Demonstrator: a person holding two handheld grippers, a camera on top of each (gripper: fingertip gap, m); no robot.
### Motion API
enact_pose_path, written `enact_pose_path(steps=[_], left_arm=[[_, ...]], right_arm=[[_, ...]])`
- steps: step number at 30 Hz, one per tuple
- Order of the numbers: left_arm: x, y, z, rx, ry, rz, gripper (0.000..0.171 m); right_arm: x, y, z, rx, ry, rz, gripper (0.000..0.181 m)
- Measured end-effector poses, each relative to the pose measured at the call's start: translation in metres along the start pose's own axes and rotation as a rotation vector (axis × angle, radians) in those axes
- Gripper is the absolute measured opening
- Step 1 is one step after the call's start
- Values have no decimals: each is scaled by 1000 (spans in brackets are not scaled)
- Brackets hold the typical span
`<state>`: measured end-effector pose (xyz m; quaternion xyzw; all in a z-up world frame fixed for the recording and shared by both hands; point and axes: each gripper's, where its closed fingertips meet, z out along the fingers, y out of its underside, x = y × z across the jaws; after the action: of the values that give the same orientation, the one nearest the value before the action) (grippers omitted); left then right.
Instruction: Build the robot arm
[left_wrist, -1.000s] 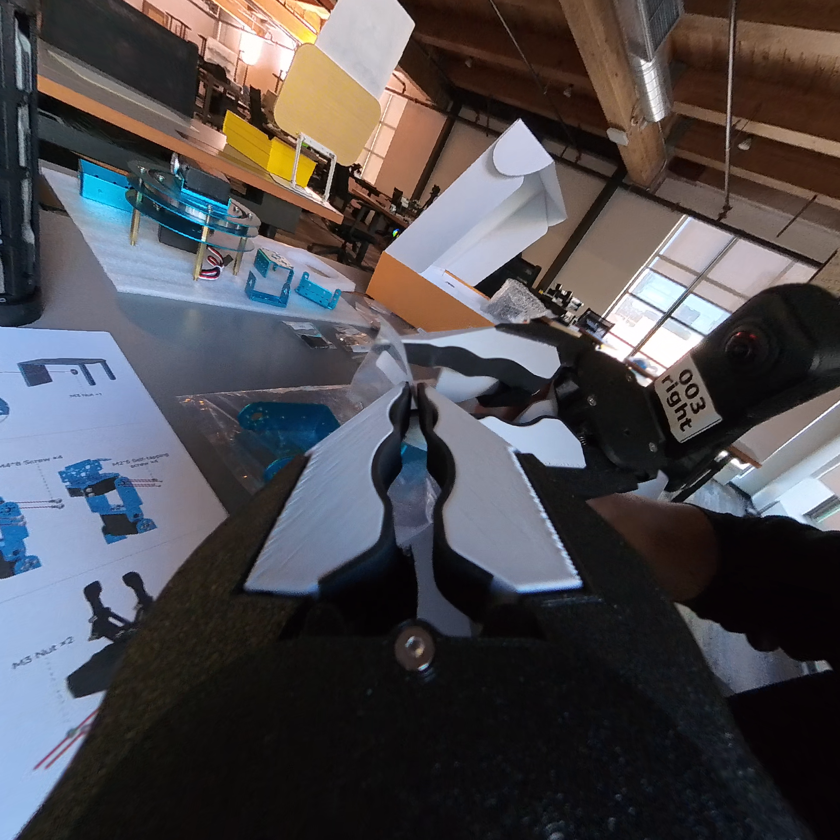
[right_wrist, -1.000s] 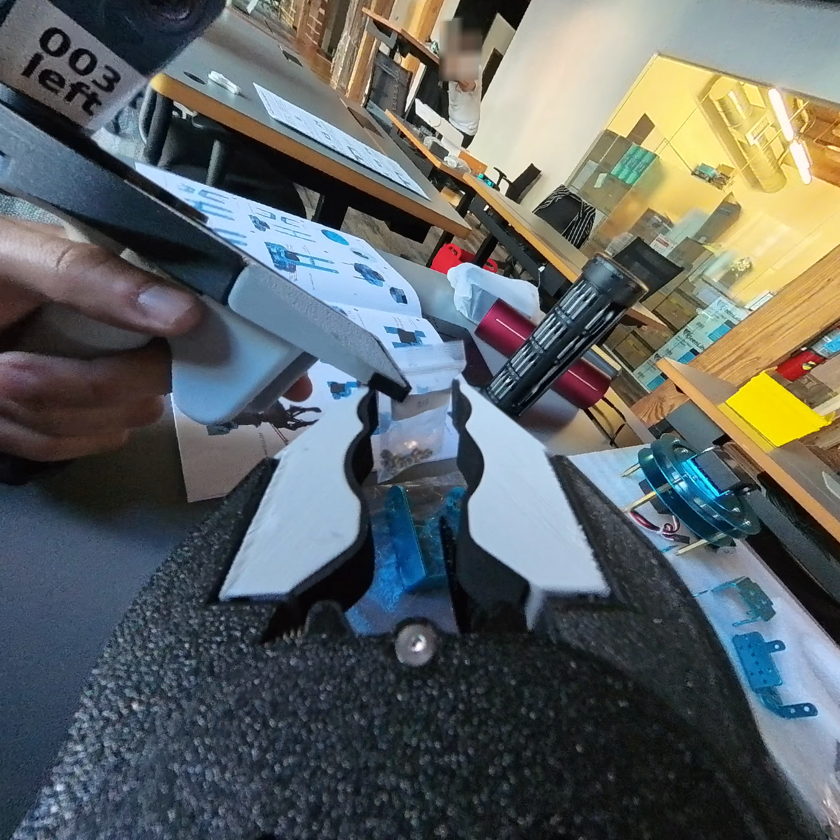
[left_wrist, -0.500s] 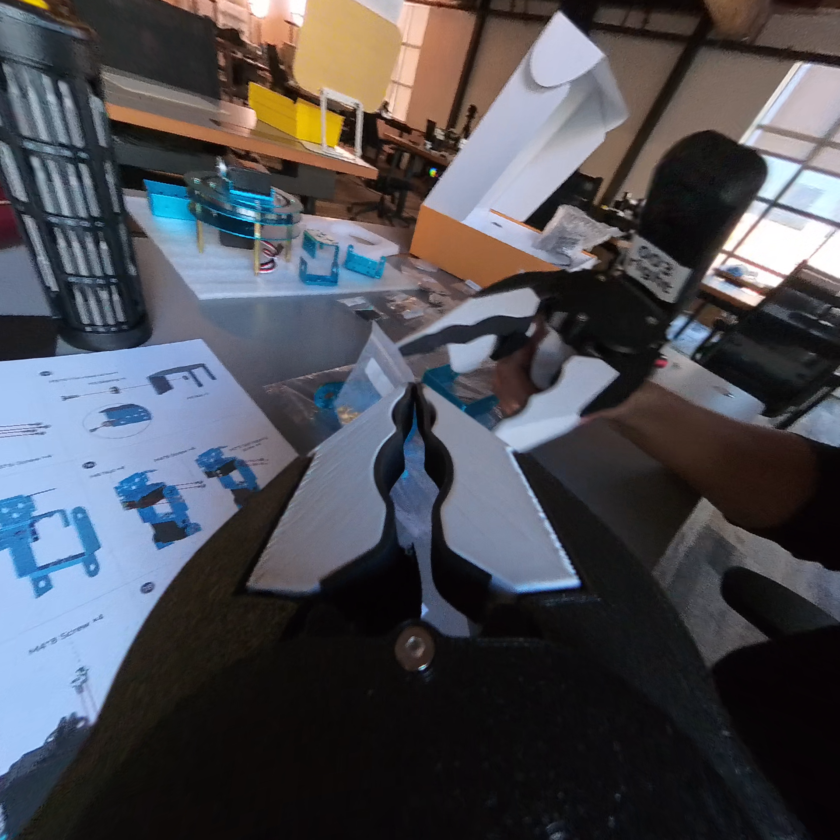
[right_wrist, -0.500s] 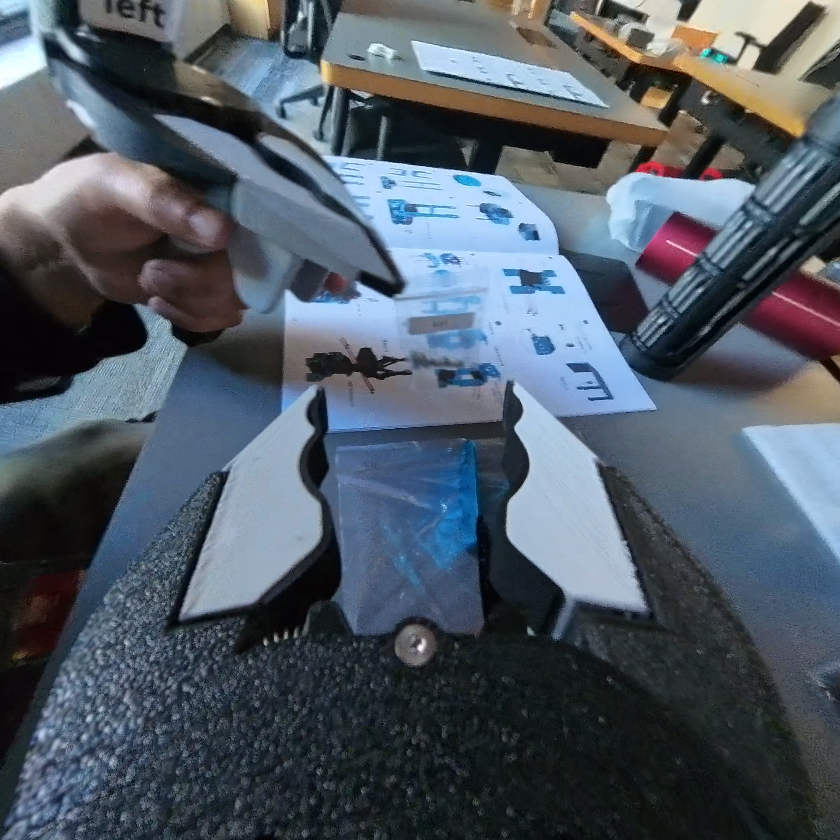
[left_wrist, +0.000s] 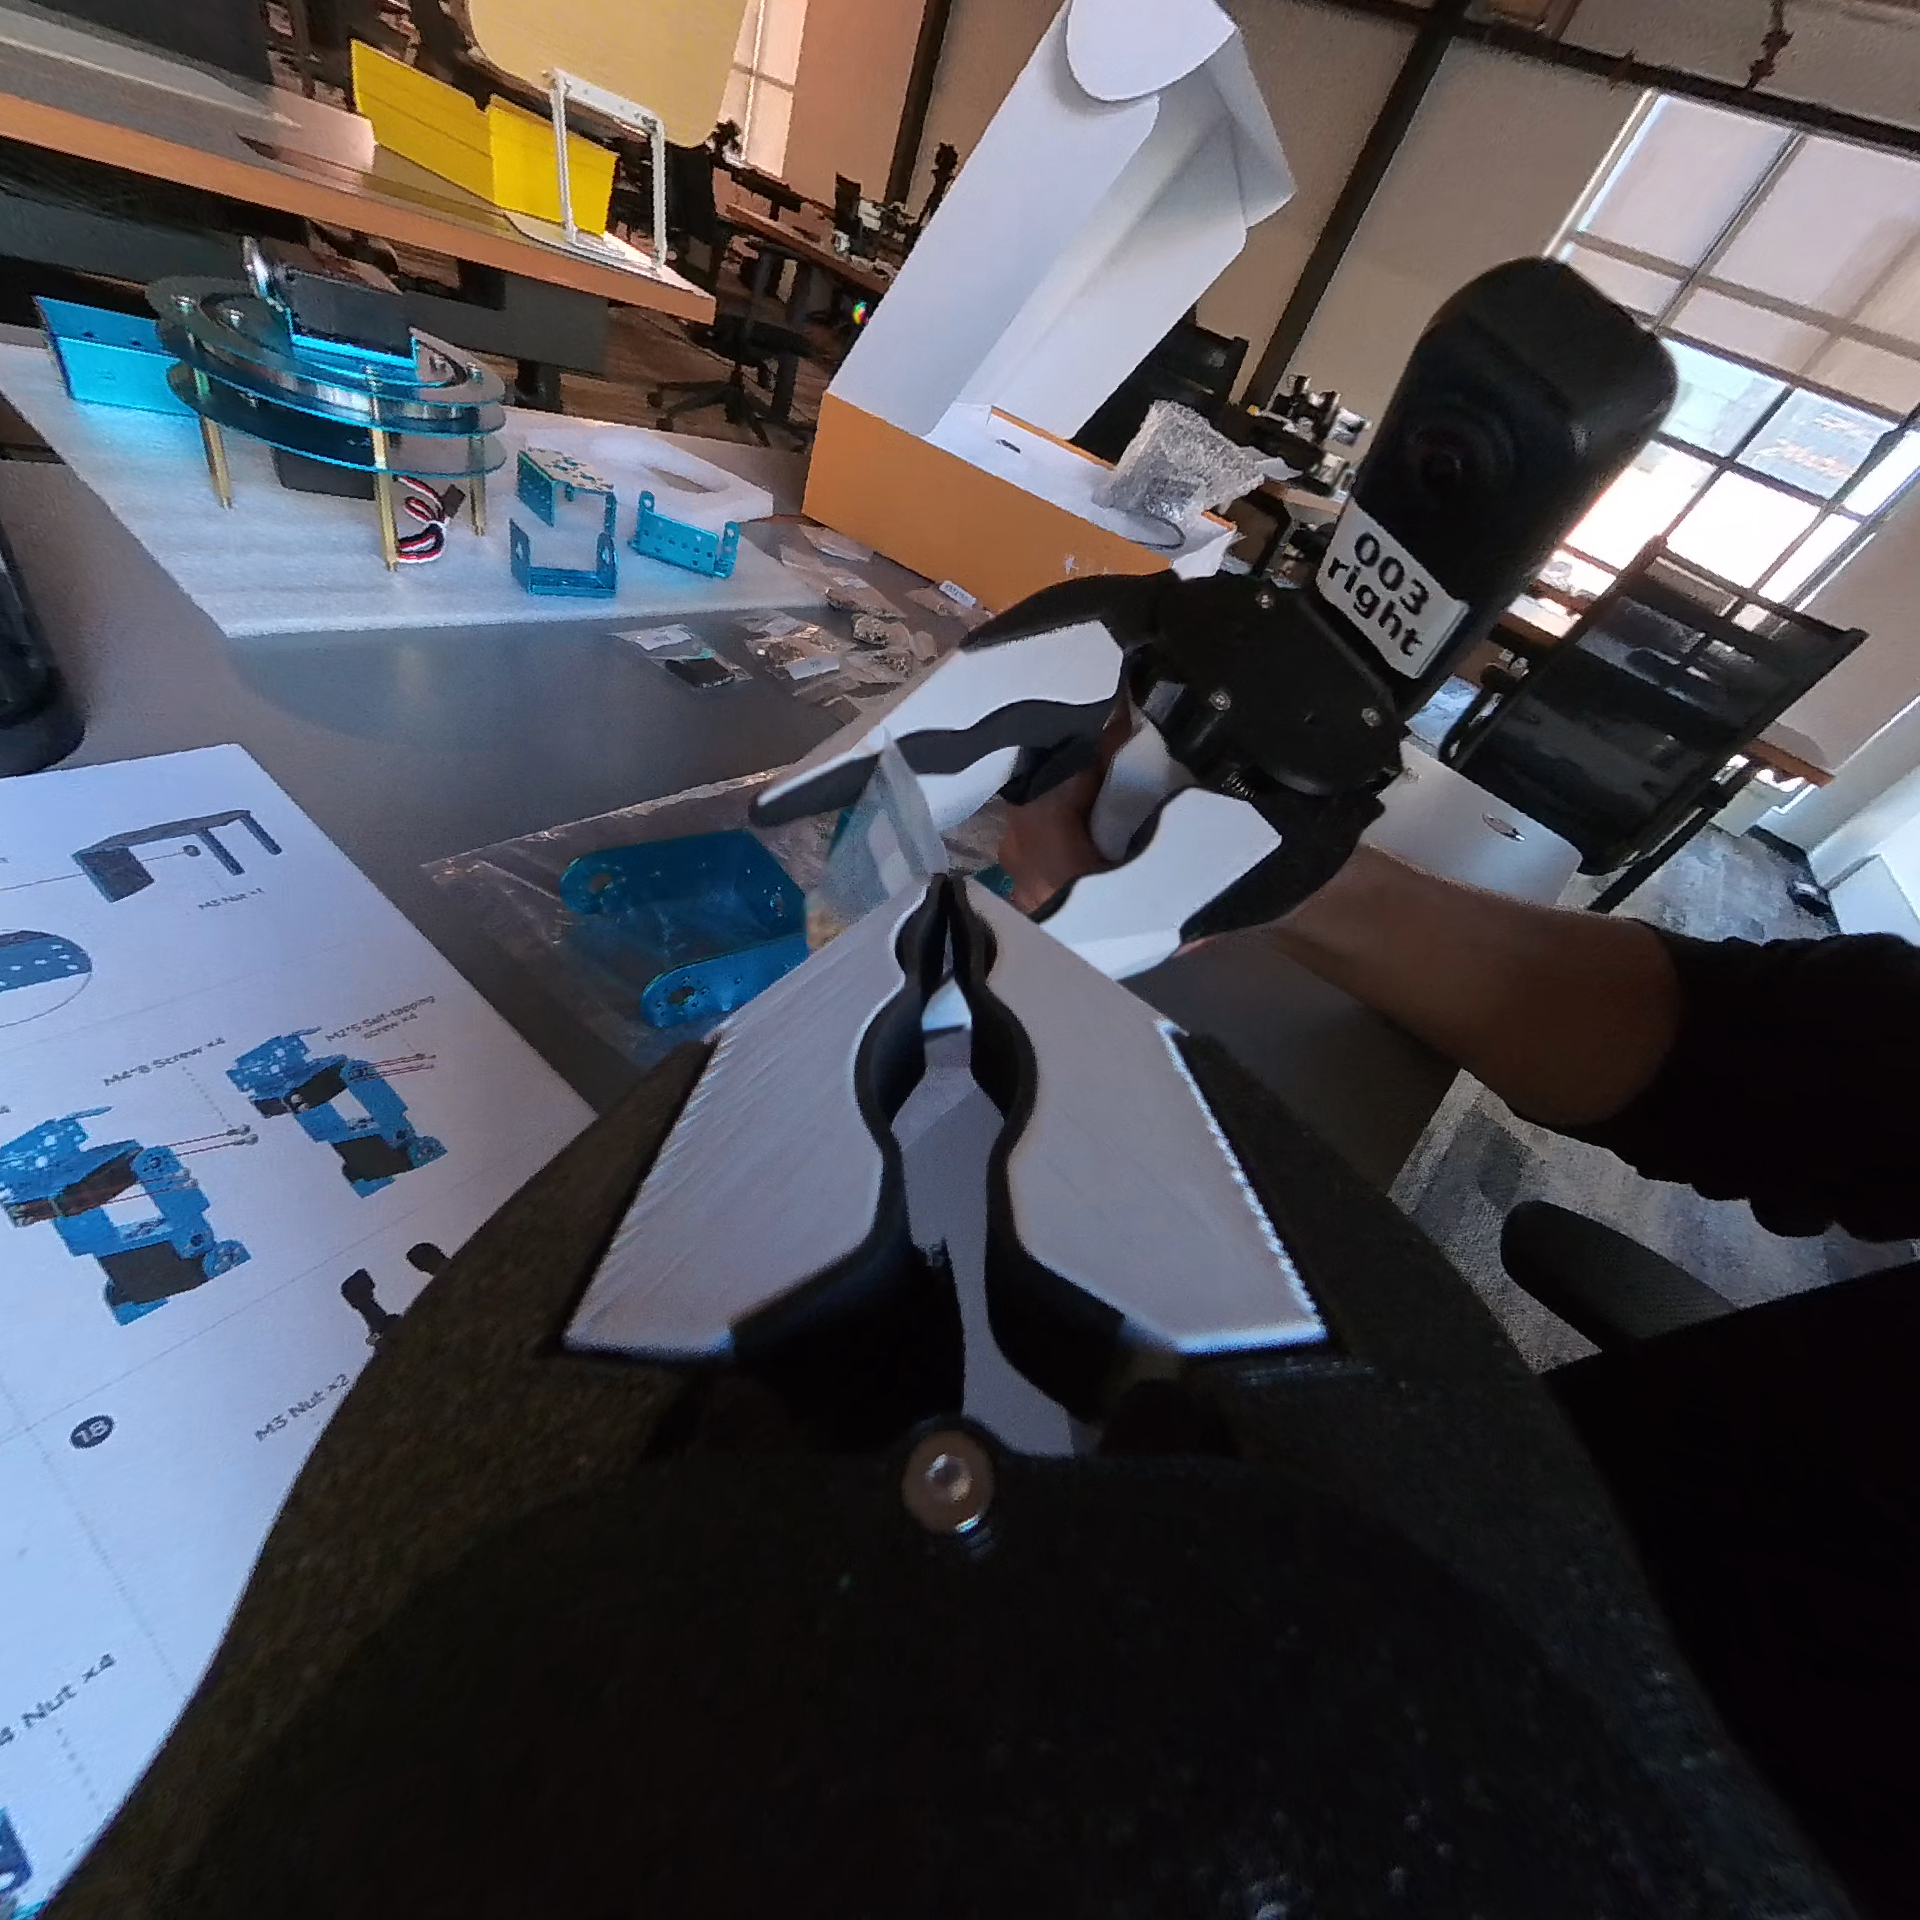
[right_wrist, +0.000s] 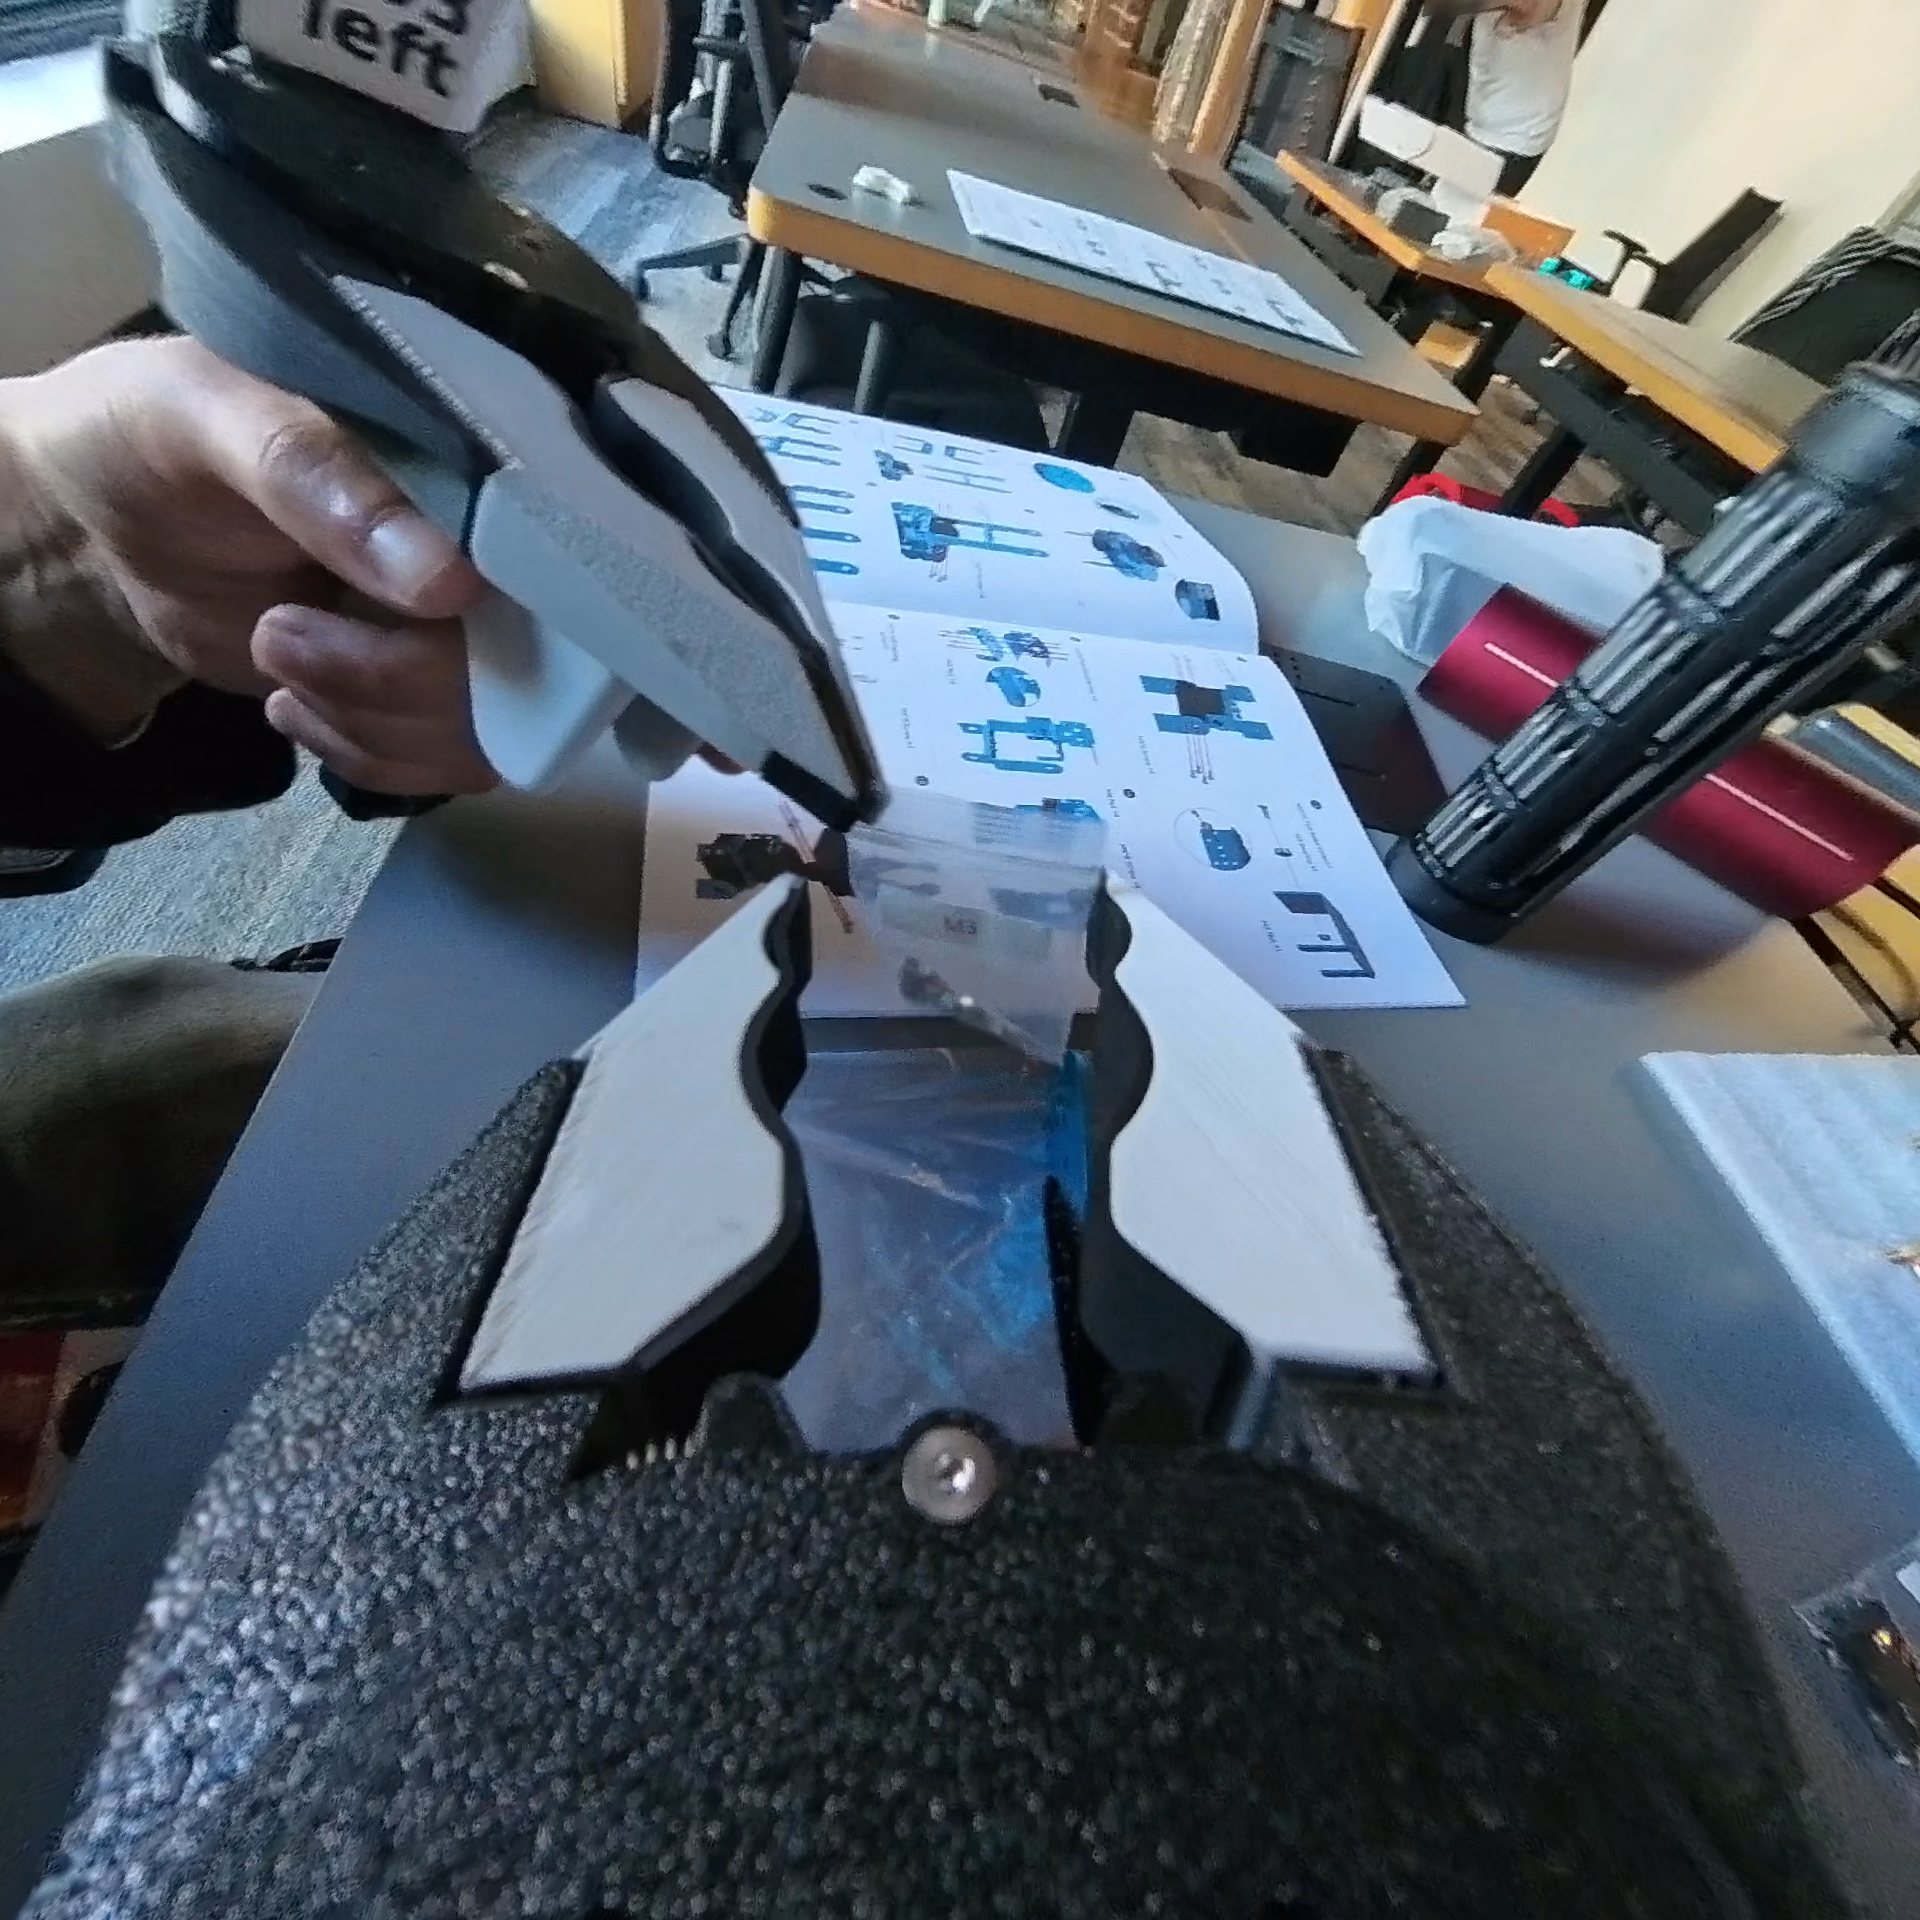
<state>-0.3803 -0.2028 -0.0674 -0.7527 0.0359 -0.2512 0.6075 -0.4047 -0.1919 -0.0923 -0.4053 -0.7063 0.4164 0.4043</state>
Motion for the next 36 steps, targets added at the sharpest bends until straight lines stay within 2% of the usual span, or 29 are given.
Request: enact_pose_path(steps=[3, 5, 12, 19, 21, 22, 28, 32, 36], left_arm=[[-3, 2, 2, -10, -33, 3, 0], [-2, 4, 4, -19, -33, -5, 0], [-1, 7, 7, -26, -21, -14, 0], [-3, 7, 7, -31, -24, -31, 1], [-9, 6, 4, -40, -50, -19, 19], [-13, 5, 0, -39, -63, -22, 22], [-14, 3, -6, -35, -17, -47, 23], [-2, 18, 0, -116, 10, 7, 22], [0, 16, -1, -95, 80, -86, 13]], right_arm=[[6, -2, -2, 8, 41, -6, 53], [7, -5, -3, 22, 63, -23, 45], [7, 2, -1, -9, 50, 5, 48], [7, 4, -1, -21, 45, -3, 43], [6, 5, -1, -25, 45, -13, 41], [5, 5, -1, -26, 41, -16, 40], [-5, 9, 6, -71, 57, -111, 38], [-14, 11, 12, -104, 72, -194, 39], [-20, 5, 10, -80, 81, -251, 38]])
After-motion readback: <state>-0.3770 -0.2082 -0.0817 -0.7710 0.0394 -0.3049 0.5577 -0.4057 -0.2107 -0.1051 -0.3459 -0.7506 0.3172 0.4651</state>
